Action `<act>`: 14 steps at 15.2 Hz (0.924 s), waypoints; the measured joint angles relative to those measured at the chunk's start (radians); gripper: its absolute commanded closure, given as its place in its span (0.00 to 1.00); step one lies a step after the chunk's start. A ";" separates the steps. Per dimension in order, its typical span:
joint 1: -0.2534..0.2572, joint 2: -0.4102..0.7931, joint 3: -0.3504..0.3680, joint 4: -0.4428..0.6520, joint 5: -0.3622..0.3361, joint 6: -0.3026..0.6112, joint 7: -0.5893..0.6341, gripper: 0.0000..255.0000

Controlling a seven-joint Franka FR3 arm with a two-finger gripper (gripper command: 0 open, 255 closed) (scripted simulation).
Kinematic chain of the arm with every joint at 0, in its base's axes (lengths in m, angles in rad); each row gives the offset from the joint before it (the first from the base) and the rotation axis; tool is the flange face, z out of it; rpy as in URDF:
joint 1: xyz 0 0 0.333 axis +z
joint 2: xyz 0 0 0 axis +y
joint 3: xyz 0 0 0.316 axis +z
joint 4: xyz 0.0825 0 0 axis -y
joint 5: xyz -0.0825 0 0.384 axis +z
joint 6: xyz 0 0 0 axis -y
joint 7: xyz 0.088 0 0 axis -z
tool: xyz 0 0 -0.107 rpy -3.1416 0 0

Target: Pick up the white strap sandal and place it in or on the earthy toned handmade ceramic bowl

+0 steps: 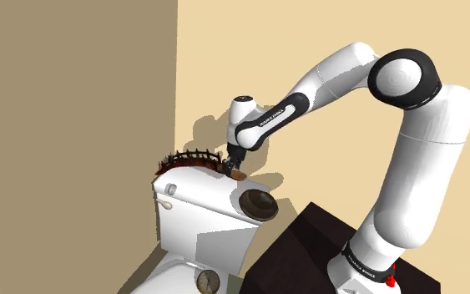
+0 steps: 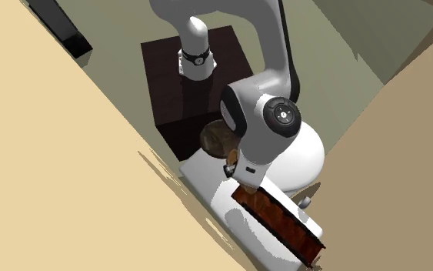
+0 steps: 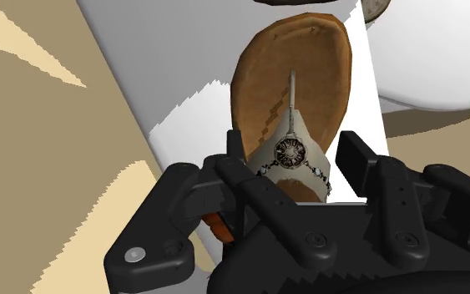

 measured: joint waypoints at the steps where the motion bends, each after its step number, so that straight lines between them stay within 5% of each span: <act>1: 0.000 -0.009 0.002 0.002 0.003 -0.011 -0.002 1.00; 4: -0.003 -0.044 0.004 -0.008 0.013 -0.034 -0.013 1.00; 14: -0.016 -0.386 -0.005 -0.441 0.048 0.062 -0.051 1.00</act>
